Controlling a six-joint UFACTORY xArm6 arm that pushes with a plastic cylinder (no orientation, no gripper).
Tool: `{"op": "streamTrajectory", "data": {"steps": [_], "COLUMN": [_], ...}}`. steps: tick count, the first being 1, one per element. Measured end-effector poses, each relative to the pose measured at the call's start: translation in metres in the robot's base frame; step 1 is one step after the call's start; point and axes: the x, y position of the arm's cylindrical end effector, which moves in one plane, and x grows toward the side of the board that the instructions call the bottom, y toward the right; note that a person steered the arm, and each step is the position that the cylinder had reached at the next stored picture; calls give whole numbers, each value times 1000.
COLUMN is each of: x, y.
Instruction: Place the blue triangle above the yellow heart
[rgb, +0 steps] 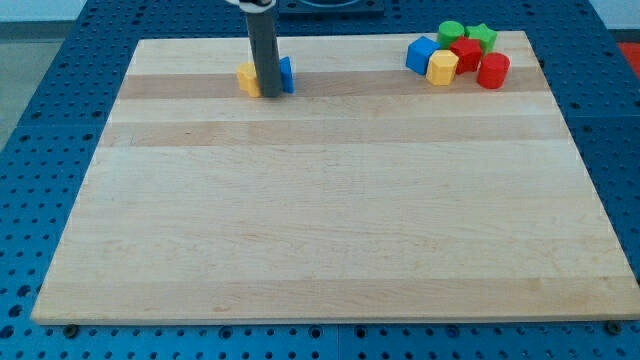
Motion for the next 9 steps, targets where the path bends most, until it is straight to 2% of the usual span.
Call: {"op": "streamTrajectory", "data": {"steps": [4,5,9], "x": [17,-16,-33], "y": [30,56,58]}}
